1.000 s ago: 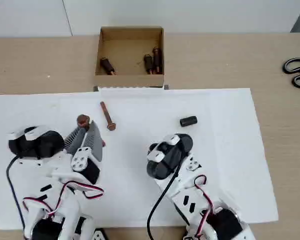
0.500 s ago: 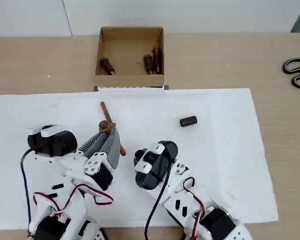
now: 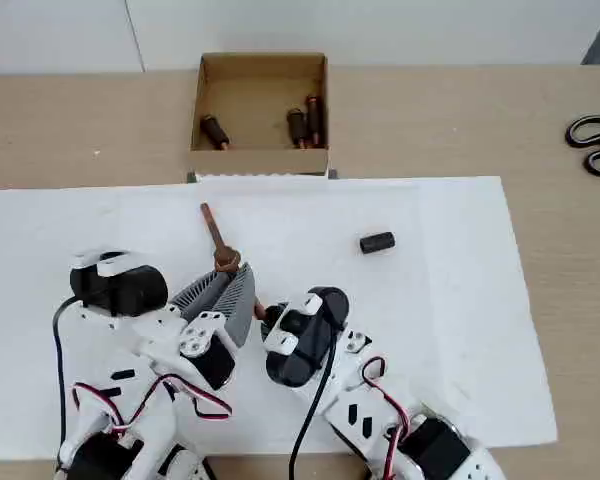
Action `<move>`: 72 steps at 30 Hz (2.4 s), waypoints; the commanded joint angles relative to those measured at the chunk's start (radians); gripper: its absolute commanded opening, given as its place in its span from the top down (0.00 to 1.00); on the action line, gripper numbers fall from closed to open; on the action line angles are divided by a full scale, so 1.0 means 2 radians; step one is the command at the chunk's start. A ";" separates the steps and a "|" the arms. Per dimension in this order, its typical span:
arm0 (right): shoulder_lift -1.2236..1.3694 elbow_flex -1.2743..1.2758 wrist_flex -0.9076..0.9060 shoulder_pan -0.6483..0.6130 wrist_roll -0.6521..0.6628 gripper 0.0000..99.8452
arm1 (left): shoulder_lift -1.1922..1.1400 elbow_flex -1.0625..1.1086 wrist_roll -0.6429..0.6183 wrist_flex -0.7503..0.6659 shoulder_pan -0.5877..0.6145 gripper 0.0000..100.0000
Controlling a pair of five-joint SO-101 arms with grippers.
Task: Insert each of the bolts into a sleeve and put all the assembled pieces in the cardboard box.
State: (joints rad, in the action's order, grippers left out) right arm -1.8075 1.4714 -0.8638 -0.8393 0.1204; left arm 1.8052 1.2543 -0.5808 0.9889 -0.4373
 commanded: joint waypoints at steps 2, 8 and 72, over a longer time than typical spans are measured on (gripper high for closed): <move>-0.002 -0.006 0.013 -0.003 0.001 1.00 | 0.002 -0.001 -0.004 -0.015 -0.004 1.00; -0.002 -0.007 0.013 -0.010 0.001 1.00 | 0.002 0.020 -0.004 -0.016 -0.005 1.00; -0.002 -0.035 0.047 0.010 0.043 1.00 | 0.002 0.065 0.117 0.079 -0.035 0.84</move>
State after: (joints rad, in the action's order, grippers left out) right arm -1.7998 1.4807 -0.8147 -0.8255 0.1926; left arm 1.8159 1.3740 -0.3552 1.1408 -0.5063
